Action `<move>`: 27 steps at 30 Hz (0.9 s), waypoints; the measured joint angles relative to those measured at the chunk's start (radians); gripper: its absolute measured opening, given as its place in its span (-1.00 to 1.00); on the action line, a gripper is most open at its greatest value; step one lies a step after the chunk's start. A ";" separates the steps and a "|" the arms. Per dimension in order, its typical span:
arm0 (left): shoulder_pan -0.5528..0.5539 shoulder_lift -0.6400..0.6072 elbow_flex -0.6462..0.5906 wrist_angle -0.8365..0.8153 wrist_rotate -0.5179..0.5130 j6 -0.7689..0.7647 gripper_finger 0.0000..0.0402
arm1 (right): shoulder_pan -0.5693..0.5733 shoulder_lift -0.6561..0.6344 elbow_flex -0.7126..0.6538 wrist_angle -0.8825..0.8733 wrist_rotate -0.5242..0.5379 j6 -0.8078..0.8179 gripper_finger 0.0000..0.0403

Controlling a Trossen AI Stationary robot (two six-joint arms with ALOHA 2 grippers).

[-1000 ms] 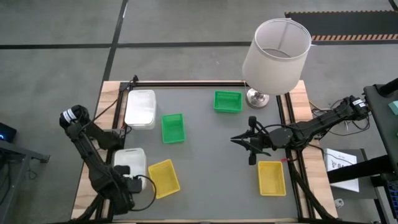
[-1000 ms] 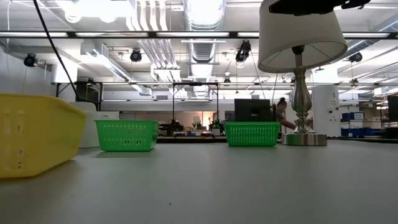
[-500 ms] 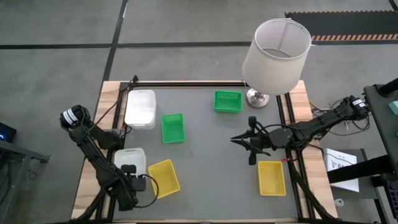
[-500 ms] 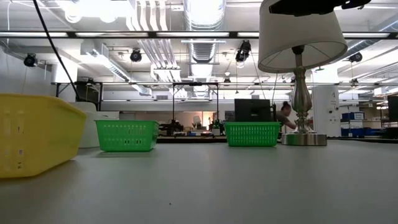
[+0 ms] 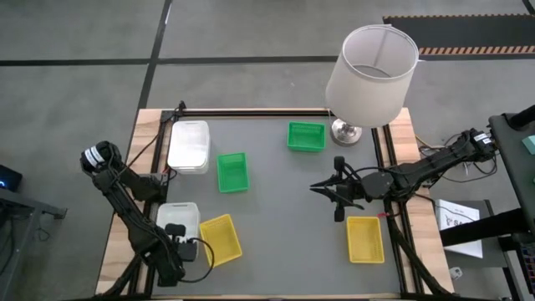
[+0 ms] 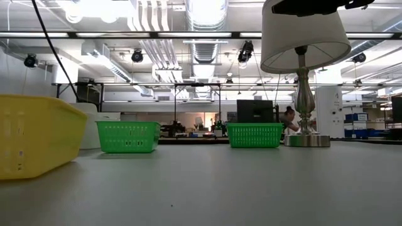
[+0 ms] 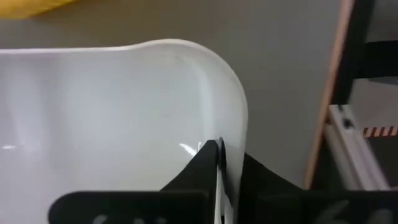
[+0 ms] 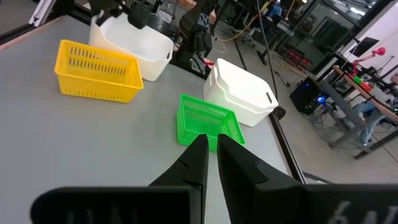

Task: Stack baskets by color
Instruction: Stack the bottom white bin on the top white bins

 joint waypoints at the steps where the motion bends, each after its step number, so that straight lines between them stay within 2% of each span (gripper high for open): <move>1: 0.000 0.000 0.016 -0.014 0.000 0.000 -0.99 | 0.000 0.000 0.000 0.000 0.000 0.003 -0.86; 4: 0.000 0.000 0.071 -0.094 0.000 -0.013 -1.00 | 0.000 0.000 0.000 0.000 0.000 0.003 -0.86; 10: 0.002 0.000 0.215 -0.367 -0.040 -0.027 -1.00 | 0.000 0.000 0.000 0.000 0.000 0.004 -0.86; 15: 0.003 -0.001 0.305 -0.534 -0.188 -0.005 -1.00 | 0.000 0.000 0.000 0.000 0.000 0.004 -0.86; 20: 0.014 -0.001 0.360 -0.601 -0.323 0.062 -1.00 | 0.000 0.000 0.000 -0.004 0.000 0.004 -0.86; 24: 0.057 -0.001 0.384 -0.653 -0.422 0.167 -1.00 | 0.000 0.000 0.000 -0.004 0.000 0.004 -0.86; 27: 0.131 -0.005 0.392 -0.690 -0.437 0.282 -1.00 | 0.000 0.000 0.000 -0.004 0.000 0.003 -0.86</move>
